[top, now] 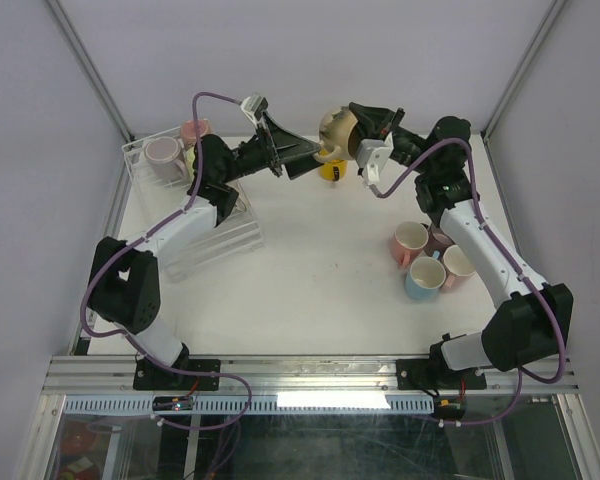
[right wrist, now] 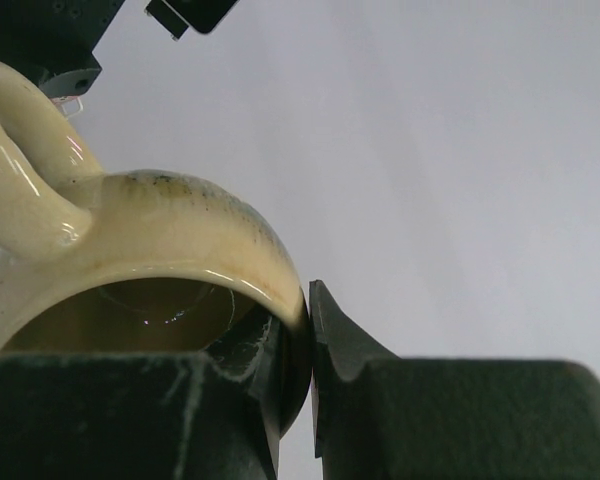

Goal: Load the cups into the dish rack
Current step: Pick up the cup at the center of the board.

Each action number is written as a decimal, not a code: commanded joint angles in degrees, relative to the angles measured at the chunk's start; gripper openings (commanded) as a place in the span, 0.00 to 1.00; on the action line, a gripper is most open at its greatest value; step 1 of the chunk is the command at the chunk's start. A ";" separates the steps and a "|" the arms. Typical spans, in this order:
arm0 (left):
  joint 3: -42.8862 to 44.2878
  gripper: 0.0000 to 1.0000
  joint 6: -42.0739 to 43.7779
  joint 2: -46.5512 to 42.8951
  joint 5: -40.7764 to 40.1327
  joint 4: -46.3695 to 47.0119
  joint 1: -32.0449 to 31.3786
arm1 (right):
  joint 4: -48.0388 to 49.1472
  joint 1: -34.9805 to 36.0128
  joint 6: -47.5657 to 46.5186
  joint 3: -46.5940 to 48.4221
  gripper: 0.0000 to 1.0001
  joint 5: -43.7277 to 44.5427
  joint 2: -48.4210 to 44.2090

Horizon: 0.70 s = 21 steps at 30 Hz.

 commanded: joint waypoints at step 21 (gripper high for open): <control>4.51 0.09 -5.64 4.77 2.21 7.96 -2.85 | 9.72 2.83 -0.15 -2.40 0.00 -2.20 -5.43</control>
